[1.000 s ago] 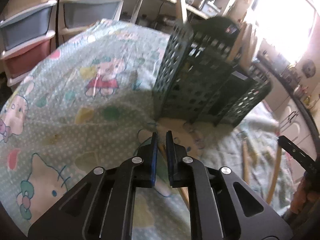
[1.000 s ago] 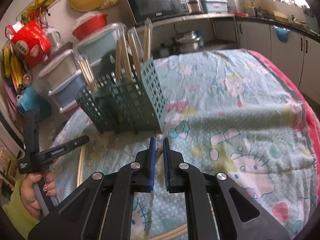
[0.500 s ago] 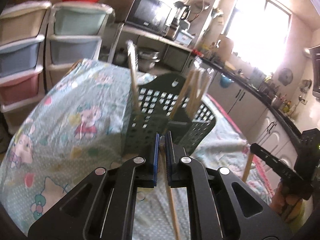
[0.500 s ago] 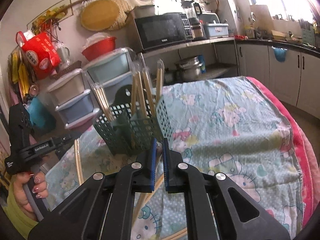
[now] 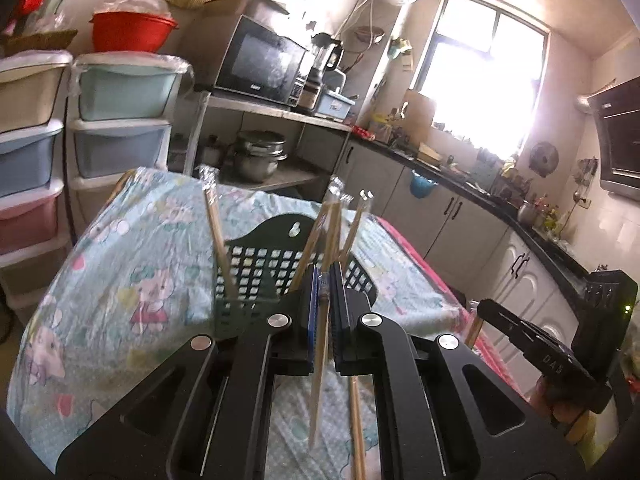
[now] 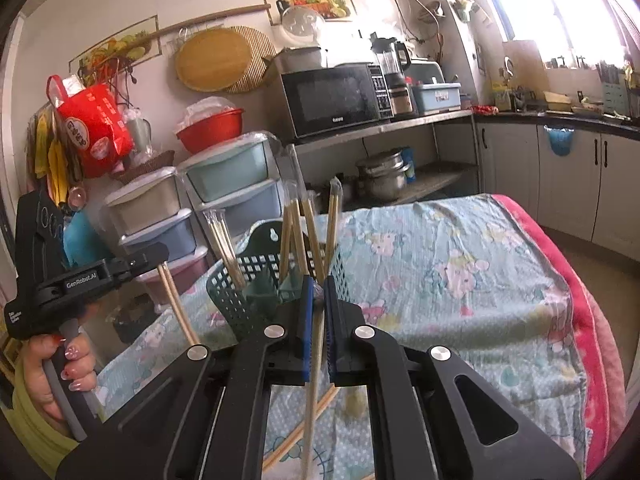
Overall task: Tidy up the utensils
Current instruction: 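Lift the held chopsticks with both grippers and lower them into the holder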
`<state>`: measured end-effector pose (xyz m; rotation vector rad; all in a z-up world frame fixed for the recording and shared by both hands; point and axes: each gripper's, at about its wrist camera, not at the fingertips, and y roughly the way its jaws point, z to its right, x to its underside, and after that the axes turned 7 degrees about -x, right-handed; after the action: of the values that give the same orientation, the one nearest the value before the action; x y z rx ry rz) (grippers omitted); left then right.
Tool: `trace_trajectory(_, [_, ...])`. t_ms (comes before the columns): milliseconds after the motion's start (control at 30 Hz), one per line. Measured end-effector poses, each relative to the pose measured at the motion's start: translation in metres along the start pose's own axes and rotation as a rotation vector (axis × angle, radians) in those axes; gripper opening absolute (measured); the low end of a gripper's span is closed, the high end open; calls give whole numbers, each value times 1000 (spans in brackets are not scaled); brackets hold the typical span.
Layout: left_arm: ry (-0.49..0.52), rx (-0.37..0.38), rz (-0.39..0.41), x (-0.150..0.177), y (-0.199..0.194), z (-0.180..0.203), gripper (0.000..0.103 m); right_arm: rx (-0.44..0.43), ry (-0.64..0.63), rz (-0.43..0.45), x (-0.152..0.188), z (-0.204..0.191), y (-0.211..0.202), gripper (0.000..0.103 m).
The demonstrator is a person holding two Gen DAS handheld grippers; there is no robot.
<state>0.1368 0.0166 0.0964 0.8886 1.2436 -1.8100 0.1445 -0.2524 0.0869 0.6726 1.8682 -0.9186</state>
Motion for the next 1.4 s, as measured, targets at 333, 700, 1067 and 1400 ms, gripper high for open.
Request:
trace_trajectory(333, [34,39,41,-19,-5,18,3,-9,-21,48,-17,-10,-2,5])
trace_trajectory(700, [55,55,101,-44,-13,28,3,-36,-52,90,-41,-29,2,5])
trace_trajectory(1067, [54,46,199,-78,-29,26,3,-70,-88,135,-70,-48,8,5])
trace_trajectory(1400, [49,23,261,-102,-38,22,3,-104,-147,163,-99,-71,19,5])
